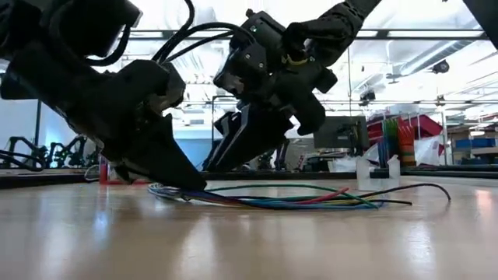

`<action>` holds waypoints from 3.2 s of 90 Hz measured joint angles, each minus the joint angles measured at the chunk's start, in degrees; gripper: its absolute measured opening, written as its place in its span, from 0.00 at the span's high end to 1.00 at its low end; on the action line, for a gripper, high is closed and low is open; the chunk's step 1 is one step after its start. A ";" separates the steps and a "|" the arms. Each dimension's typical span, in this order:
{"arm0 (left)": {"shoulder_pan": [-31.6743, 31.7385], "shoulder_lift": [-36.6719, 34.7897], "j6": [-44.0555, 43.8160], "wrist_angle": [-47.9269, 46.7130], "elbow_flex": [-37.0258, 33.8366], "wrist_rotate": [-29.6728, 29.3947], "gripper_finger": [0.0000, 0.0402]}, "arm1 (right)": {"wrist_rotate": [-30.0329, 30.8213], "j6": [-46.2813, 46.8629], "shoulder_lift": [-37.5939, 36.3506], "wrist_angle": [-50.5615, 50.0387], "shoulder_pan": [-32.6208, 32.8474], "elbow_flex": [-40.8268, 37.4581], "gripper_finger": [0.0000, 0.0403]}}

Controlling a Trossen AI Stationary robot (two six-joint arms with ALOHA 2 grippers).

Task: Ziptie cables
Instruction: Wrap the cables together using a black zip tie

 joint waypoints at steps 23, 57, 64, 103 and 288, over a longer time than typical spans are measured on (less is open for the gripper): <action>0.00 0.01 2.68 -18.37 8.33 -0.02 0.98 | 0.11 0.55 0.00 -3.48 0.05 0.00 0.67; 0.07 0.01 6.47 -23.53 12.18 -0.50 0.98 | 0.17 0.51 0.00 -4.04 0.18 -0.04 0.89; 0.07 0.00 5.88 -23.77 11.79 -0.52 0.98 | 0.17 0.50 0.00 -4.06 0.18 -0.05 0.93; 0.07 0.00 1.54 -24.43 11.28 -0.04 0.98 | 7.24 -5.05 0.00 -3.00 2.47 -0.07 0.77; -3.48 0.00 -0.08 -22.11 8.38 -0.77 0.98 | 11.19 -1.15 -1.40 -5.43 4.20 -0.15 0.82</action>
